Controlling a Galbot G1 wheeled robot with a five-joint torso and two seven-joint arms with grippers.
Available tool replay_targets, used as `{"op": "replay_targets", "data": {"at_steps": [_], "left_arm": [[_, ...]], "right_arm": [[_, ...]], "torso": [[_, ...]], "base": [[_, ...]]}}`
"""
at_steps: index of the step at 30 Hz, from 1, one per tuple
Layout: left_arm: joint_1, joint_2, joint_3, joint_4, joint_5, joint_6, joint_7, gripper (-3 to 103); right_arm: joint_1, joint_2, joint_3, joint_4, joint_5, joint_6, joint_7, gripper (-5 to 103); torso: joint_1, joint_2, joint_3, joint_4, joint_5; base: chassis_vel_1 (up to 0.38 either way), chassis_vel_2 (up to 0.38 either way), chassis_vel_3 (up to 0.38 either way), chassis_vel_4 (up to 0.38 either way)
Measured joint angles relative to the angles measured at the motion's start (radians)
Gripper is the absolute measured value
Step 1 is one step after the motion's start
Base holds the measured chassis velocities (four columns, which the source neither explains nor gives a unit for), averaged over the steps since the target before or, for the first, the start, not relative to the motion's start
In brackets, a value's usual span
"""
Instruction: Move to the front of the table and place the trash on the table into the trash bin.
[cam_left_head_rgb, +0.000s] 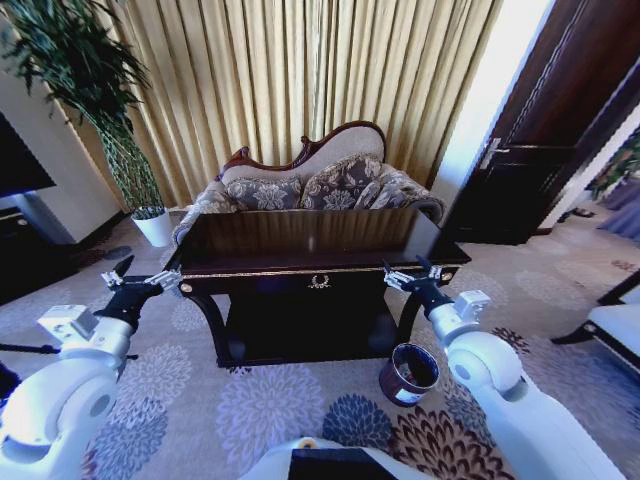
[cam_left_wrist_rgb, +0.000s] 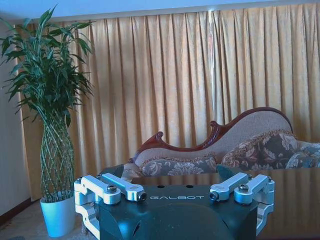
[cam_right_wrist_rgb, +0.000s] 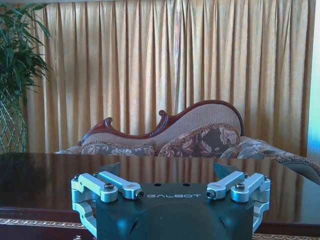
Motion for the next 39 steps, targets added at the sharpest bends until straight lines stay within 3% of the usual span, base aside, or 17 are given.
{"op": "replay_targets", "data": {"at_steps": [39], "left_arm": [[0.017,0.005,-0.001,-0.002,-0.001,-0.032,0.019,100]], "right_arm": [[-0.119,0.043,0.074,0.085,-0.029,0.014,0.005,100]], "torso": [[0.0,0.0,0.0,0.0002,0.0]], "base": [[0.108,-0.111,-0.109,0.115]]}}
